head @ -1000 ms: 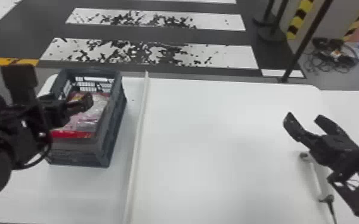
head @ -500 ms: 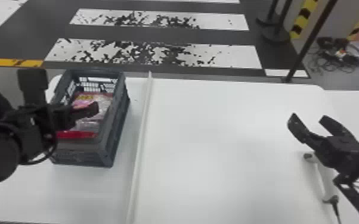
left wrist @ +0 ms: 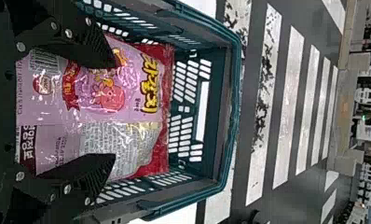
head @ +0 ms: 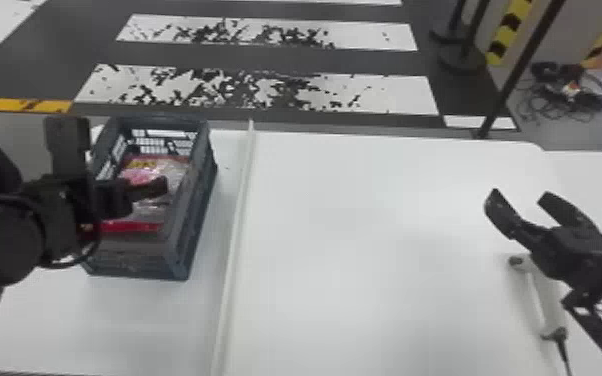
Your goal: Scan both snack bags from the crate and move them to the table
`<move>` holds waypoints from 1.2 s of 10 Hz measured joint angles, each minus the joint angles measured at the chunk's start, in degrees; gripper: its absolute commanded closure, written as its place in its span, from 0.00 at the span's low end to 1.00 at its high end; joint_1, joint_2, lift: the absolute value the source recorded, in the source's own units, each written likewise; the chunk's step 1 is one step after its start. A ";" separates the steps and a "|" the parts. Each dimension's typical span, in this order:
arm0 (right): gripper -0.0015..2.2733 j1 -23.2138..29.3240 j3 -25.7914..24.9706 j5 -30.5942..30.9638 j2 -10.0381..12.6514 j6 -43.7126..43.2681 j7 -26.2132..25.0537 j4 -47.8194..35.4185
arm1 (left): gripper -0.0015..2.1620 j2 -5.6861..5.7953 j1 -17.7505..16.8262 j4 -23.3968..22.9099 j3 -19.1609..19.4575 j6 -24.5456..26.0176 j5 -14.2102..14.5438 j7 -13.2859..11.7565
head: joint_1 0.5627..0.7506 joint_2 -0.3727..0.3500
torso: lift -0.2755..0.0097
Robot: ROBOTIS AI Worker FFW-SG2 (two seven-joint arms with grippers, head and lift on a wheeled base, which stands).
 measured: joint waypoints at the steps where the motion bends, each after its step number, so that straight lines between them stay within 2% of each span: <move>1: 0.05 0.00 0.00 -0.06 -0.11 0.06 0.00 0.00 | 0.64 0.00 -0.36 0.44 -0.01 1.01 0.00 -0.05 | 0.70 0.49 | 0.66; 2: 0.05 0.04 -0.01 -0.15 -0.19 0.12 0.00 0.00 | 0.87 0.00 -0.49 0.67 -0.01 1.83 0.02 0.20 | 0.70 0.50 | 0.66; 3: 0.05 0.08 -0.01 -0.27 -0.25 0.15 0.00 -0.01 | 0.99 0.00 -0.47 0.72 0.03 2.40 0.15 0.62 | 0.70 0.50 | 0.66; 6: 0.05 0.47 -0.07 -0.57 -0.35 0.05 -0.01 -0.34 | 0.99 -0.03 -0.25 0.72 0.09 3.87 0.63 1.24 | 0.70 0.50 | 0.66; 9: 0.05 1.16 -0.48 -0.82 -0.30 0.09 0.00 -1.24 | 0.99 -0.37 0.57 -0.98 0.37 3.86 1.03 3.06 | 0.70 0.49 | 0.66; 10: 0.05 1.35 -0.60 -0.85 -0.27 0.09 0.00 -1.40 | 0.68 -0.42 1.01 -2.65 0.43 3.79 1.04 4.43 | 0.70 0.49 | 0.66; 11: 0.05 1.51 -0.66 -0.83 -0.21 0.04 0.00 -1.56 | 0.06 -0.48 1.29 -4.31 0.34 3.75 0.95 5.85 | 0.70 0.49 | 0.66; 12: 0.05 1.69 -0.67 -0.74 -0.04 -0.01 0.00 -1.77 | 0.00 -0.59 1.32 -5.94 0.27 3.74 0.61 6.22 | 0.70 0.49 | 0.66</move>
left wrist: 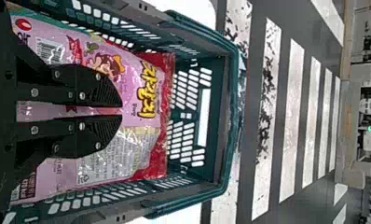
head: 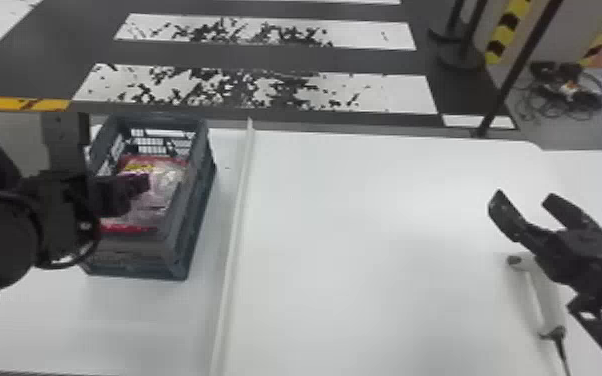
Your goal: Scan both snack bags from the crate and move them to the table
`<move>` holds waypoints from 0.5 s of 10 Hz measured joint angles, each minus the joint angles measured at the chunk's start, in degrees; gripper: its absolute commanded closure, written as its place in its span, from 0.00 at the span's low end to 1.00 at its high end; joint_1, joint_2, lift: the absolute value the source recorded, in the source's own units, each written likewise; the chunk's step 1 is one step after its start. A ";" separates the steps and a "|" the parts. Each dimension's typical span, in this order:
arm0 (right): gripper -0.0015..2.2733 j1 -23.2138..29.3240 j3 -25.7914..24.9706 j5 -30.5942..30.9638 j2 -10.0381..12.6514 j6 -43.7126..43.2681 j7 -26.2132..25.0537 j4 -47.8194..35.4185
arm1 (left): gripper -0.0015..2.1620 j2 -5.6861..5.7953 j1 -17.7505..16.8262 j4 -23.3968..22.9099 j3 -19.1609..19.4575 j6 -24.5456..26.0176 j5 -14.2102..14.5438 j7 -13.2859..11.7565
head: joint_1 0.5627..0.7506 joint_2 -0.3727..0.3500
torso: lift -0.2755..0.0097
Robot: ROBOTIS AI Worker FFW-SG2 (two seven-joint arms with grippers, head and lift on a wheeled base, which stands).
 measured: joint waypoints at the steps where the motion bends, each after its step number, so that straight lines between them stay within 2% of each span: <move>1: 0.05 0.06 0.02 0.10 0.10 0.00 0.00 -0.12 | 0.01 -0.07 -0.36 -0.82 0.03 0.25 -0.06 -0.01 | 0.70 0.49 | 0.66; 2: 0.05 0.12 0.05 0.22 0.12 0.00 0.00 -0.15 | 0.02 -0.11 -1.36 -0.83 0.16 2.02 0.04 0.15 | 0.70 0.49 | 0.66; 4: 0.05 0.15 0.23 0.43 0.13 0.00 0.00 -0.17 | 0.02 -0.12 -5.24 0.18 0.32 12.75 0.34 1.08 | 0.70 0.50 | 0.66; 5: 0.05 0.15 0.39 0.51 0.11 0.00 0.00 -0.17 | 0.02 -0.10 -6.56 0.67 0.33 16.30 0.44 1.18 | 0.70 0.50 | 0.66</move>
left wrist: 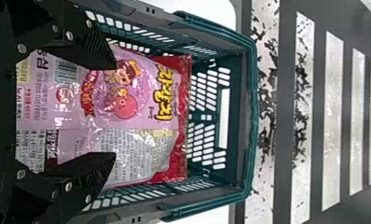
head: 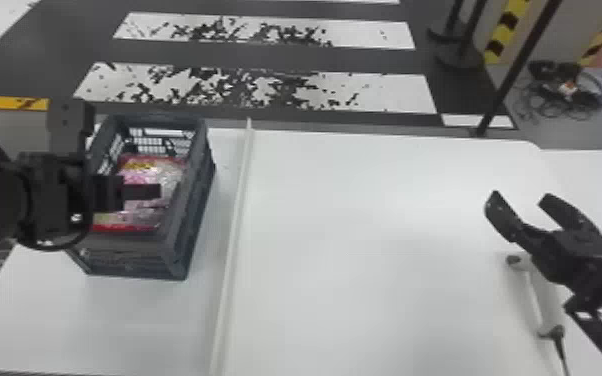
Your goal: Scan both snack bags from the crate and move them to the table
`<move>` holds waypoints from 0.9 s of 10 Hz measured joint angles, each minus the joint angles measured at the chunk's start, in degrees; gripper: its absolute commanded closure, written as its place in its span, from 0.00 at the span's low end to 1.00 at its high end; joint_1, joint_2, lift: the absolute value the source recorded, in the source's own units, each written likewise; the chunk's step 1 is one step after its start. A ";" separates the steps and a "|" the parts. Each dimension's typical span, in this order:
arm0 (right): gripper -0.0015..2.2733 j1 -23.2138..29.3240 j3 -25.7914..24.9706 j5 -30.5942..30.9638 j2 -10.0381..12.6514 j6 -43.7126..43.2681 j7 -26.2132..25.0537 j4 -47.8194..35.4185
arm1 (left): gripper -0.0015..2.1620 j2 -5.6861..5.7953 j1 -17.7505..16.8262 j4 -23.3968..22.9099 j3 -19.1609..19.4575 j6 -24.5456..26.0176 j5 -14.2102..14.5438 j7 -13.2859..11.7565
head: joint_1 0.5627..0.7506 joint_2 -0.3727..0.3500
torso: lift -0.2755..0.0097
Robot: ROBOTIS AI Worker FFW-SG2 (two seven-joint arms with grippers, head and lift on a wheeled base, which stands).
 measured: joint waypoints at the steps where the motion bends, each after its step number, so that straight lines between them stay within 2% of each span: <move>1: 0.05 0.00 0.11 0.10 -0.17 0.00 -0.04 0.01 | 0.02 0.31 -1.53 1.15 -0.15 2.64 0.14 -0.08 | 0.70 0.50 | 0.66; 4: 0.05 -0.05 0.10 0.33 -0.41 0.08 -0.09 0.28 | 0.02 0.57 -7.03 7.64 -1.00 5.69 0.96 -0.34 | 0.70 0.51 | 0.66; 7: 0.05 -0.18 0.09 0.07 -1.03 0.18 -0.09 0.85 | 0.07 0.24 -9.37 11.82 -3.22 5.74 -0.46 -1.25 | 0.70 0.50 | 0.66; 8: 0.05 -0.30 0.09 0.04 -1.16 0.18 -0.09 1.07 | 0.19 -0.03 -9.72 13.11 -3.71 5.57 -1.14 -2.06 | 0.70 0.50 | 0.66; 9: 0.05 -0.56 0.18 0.06 -1.20 0.11 -0.03 1.45 | 0.41 -0.55 -10.06 15.45 -3.82 5.45 -1.72 -3.17 | 0.70 0.49 | 0.66</move>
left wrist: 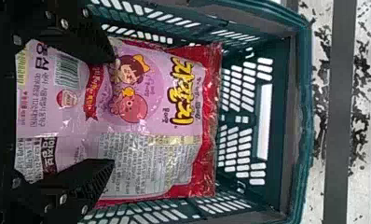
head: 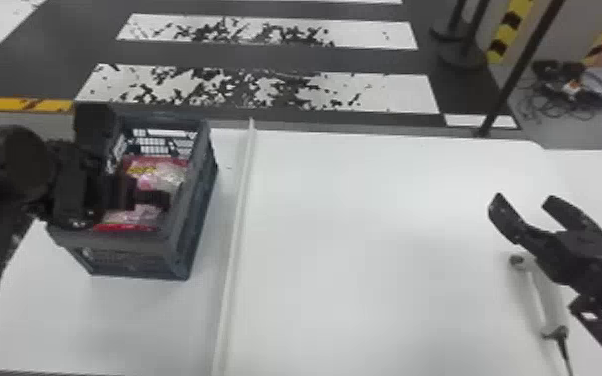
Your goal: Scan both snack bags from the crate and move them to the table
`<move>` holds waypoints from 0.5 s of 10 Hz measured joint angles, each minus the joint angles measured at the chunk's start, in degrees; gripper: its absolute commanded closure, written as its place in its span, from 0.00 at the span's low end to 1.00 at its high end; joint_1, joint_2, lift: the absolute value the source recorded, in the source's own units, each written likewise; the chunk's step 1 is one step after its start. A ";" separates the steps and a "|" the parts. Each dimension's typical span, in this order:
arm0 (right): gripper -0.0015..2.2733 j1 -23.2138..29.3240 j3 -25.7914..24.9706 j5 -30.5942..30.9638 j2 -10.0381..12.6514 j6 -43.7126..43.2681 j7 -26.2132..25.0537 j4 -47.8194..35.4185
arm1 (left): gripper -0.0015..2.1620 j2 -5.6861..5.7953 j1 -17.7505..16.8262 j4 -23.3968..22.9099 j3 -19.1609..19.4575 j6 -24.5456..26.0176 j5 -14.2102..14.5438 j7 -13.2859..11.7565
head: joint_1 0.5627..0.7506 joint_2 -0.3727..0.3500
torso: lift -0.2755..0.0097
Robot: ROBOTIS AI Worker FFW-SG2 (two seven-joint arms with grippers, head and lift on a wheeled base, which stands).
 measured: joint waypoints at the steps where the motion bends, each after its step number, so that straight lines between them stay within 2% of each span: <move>1: 0.05 -0.70 0.47 0.04 -0.01 -0.17 0.03 0.80 | 0.89 -0.43 -0.03 1.82 0.36 0.03 -0.60 -0.87 | 0.70 0.50 | 0.66; 2: 0.05 -1.36 1.05 -0.06 -0.12 -0.37 0.04 1.70 | 0.99 -0.94 0.52 3.11 1.05 -0.05 -1.00 -0.99 | 0.70 0.51 | 0.66; 4: 0.05 -1.28 1.18 -0.75 -0.51 -0.49 0.04 2.20 | 0.99 -1.45 1.32 3.58 1.66 -0.23 -1.37 -1.85 | 0.70 0.51 | 0.66; 5: 0.05 -0.80 0.88 -1.39 -0.75 -0.69 0.04 2.17 | 0.99 -1.67 2.00 2.78 1.86 -0.22 -1.58 -1.42 | 0.70 0.50 | 0.66</move>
